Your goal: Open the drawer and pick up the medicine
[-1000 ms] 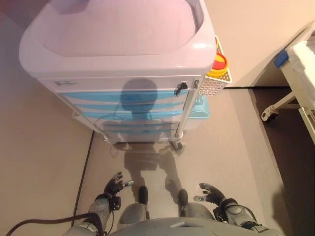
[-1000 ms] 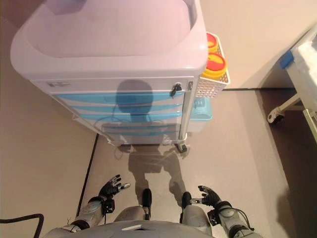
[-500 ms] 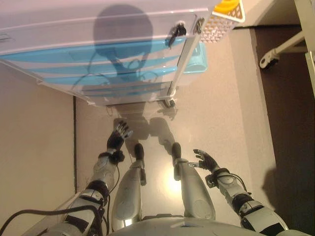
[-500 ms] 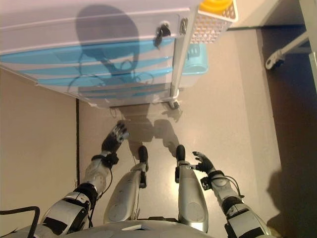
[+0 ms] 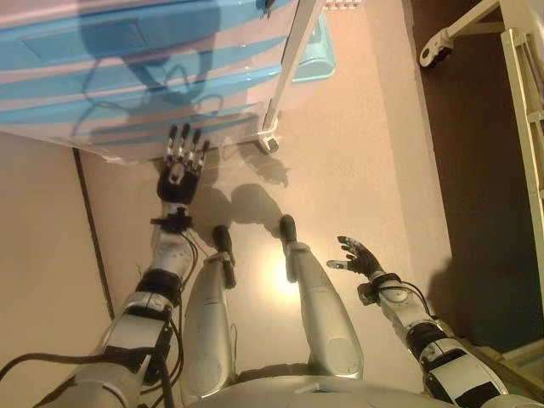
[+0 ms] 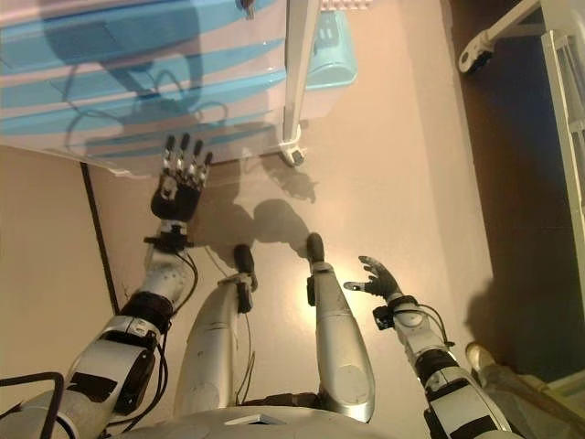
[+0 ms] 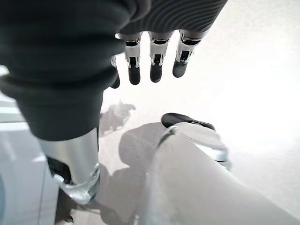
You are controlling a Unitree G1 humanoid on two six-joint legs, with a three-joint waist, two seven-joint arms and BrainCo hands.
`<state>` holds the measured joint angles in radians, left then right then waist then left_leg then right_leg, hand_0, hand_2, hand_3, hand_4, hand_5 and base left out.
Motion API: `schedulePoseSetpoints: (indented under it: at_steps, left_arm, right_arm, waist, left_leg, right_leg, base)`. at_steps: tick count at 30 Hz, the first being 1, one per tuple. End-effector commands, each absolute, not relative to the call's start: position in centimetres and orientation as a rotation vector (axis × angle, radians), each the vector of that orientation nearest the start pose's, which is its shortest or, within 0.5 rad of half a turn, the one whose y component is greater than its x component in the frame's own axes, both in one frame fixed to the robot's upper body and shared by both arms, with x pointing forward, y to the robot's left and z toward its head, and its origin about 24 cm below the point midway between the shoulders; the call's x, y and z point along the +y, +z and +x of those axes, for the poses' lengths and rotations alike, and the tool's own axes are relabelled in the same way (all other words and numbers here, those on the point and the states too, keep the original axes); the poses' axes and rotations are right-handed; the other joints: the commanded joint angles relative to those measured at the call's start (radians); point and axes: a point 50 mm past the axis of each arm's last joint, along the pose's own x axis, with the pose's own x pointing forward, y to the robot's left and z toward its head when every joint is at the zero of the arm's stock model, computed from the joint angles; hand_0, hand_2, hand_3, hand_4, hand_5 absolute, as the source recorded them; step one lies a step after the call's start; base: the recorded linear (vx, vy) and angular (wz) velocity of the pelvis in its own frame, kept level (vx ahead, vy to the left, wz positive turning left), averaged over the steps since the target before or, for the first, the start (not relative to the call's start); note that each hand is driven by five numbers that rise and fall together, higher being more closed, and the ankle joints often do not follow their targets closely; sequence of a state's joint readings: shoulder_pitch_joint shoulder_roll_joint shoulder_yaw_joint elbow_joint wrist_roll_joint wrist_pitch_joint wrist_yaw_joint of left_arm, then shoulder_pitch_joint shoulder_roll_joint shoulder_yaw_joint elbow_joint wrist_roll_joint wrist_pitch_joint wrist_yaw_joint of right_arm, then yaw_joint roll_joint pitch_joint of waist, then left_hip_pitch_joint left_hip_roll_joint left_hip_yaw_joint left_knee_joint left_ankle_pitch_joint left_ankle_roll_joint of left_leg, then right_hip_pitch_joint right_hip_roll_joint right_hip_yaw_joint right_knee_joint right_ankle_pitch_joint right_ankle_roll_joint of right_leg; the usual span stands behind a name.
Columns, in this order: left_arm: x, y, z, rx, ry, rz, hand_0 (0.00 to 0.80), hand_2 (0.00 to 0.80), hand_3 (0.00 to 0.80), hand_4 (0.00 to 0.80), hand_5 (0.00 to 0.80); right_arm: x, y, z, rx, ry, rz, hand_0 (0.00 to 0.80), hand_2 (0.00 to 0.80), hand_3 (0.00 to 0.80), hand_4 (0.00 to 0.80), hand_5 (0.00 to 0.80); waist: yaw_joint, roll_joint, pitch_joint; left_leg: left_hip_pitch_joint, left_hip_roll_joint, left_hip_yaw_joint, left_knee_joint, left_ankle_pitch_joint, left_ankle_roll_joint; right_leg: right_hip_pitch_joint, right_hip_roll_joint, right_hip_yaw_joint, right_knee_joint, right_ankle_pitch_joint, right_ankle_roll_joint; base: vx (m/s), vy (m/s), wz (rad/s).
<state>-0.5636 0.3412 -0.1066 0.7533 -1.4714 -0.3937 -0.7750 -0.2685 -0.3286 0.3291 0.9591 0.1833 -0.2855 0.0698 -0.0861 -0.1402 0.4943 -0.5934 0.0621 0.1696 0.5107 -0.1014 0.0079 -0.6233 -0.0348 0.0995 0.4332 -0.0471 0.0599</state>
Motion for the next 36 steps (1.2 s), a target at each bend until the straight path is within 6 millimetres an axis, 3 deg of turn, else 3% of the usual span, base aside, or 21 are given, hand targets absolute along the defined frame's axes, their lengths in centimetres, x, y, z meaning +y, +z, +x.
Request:
schedulePoseSetpoints:
  at_steps: [1, 7, 17, 28, 36]
  left_arm:
    - [23.2, 13.9, 34.2, -0.763, -0.447, -0.895, 0.000, 0.000, 0.000, 0.000, 0.000]
    - [23.9, 19.1, 34.9, -0.936, -0.513, -0.889, 0.000, 0.000, 0.000, 0.000, 0.000]
    - [24.4, 22.7, 34.3, -1.106, -0.598, -0.867, 0.000, 0.000, 0.000, 0.000, 0.000]
    - [24.9, 23.3, 34.4, -1.061, -0.590, -0.850, 0.000, 0.000, 0.000, 0.000, 0.000]
    - [25.2, 21.3, 35.4, -0.849, -0.480, -0.749, 0.000, 0.000, 0.000, 0.000, 0.000]
  right_arm:
    - [-19.7, -8.0, 23.2, 0.472, 0.222, -0.279, 0.000, 0.000, 0.000, 0.000, 0.000]
    - [-19.1, -8.2, 22.8, 0.461, 0.241, -0.276, 0.000, 0.000, 0.000, 0.000, 0.000]
    - [-19.0, -8.2, 22.7, 0.443, 0.242, -0.271, 0.000, 0.000, 0.000, 0.000, 0.000]
    - [-18.4, -8.0, 23.1, 0.430, 0.246, -0.258, 0.000, 0.000, 0.000, 0.000, 0.000]
    - [-17.9, -7.7, 23.6, 0.422, 0.238, -0.240, 0.000, 0.000, 0.000, 0.000, 0.000]
  waist:
    - [-0.005, -0.017, -0.043]
    - [-0.009, -0.024, -0.032]
    - [0.004, -0.017, -0.008]
    - [0.026, -0.022, 0.010]
    - [0.036, -0.030, 0.023]
  left_leg:
    - [-0.044, -0.053, -0.010, 0.099, -0.122, 0.039]
    - [-0.060, -0.059, -0.012, 0.127, -0.142, 0.042]
    - [-0.044, -0.074, -0.014, 0.122, -0.147, 0.042]
    - [-0.013, -0.076, -0.023, 0.078, -0.124, 0.042]
    - [-0.005, -0.075, -0.026, 0.058, -0.112, 0.042]
  right_leg:
    - [0.010, 0.012, -0.070, -0.116, 0.117, -0.009]
    - [0.010, 0.012, -0.072, -0.131, 0.126, -0.012]
    - [0.039, 0.001, -0.090, -0.139, 0.122, -0.016]
    - [0.076, 0.002, -0.103, -0.157, 0.120, -0.016]
    - [0.090, 0.003, -0.118, -0.166, 0.122, -0.015]
  base:
    - [0.015, -0.025, -0.07]
    - [0.006, -0.009, -0.04]
    - [0.000, 0.000, 0.00]
    - [-0.005, -0.028, 0.01]
    - [-0.003, -0.041, 0.06]
